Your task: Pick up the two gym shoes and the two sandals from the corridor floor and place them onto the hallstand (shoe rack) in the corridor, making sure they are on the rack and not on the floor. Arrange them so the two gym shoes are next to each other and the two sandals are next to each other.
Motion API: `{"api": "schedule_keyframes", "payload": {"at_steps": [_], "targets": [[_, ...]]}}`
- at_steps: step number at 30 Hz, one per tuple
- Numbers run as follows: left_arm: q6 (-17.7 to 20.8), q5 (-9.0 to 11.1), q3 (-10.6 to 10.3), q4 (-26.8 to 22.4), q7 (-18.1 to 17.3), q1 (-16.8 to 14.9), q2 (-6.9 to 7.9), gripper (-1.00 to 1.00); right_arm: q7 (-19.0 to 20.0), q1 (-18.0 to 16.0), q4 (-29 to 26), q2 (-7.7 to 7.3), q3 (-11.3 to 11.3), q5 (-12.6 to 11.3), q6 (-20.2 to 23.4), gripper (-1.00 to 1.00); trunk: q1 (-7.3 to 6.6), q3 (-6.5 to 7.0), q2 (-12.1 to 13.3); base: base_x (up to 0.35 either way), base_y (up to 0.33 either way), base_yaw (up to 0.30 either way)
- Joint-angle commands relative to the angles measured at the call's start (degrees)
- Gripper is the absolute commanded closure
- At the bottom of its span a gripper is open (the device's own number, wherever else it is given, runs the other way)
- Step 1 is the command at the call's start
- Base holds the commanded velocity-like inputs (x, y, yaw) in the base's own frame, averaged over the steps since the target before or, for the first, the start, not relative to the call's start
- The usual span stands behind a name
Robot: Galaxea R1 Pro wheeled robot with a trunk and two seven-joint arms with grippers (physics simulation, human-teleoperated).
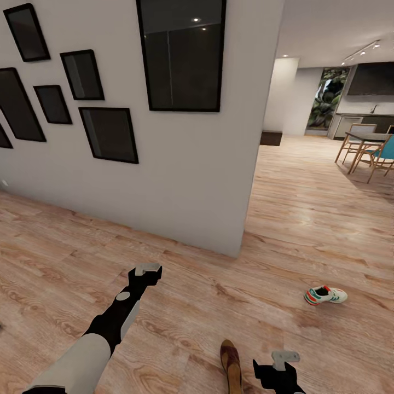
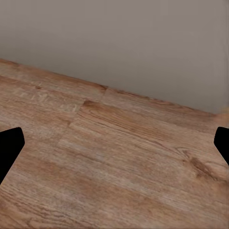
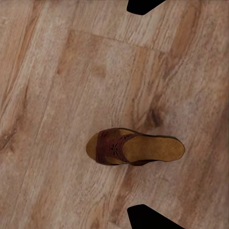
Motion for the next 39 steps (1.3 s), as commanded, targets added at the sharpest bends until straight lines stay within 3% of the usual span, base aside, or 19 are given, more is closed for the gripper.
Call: {"api": "schedule_keyframes", "payload": {"at_steps": [1,13,39], "targets": [[-0.18,0.02,-0.03,0.04,-0.04,-0.04,0.00,-1.00,-0.10,0.00,-0.11,-0.01,0.02,-0.02,0.34,-1.00,-0.01,-0.05,-0.02,0.000,0.000,-0.009],[-0.18,0.08,-0.04,0.06,-0.04,-0.04,0.01,-1.00,-0.10,0.01,-0.11,-0.01,0.02,-0.02,0.34,-1.00,-0.01,-0.05,-0.02,0.000,0.000,-0.001],[-0.17,0.08,-0.06,0.13,-0.04,-0.04,0.01,-1.00,-0.01,0.01,-0.05,-0.01,-0.04,-0.19,0.36,-1.00,5.70,-6.54,-10.45,0.000,0.000,0.000]]}}
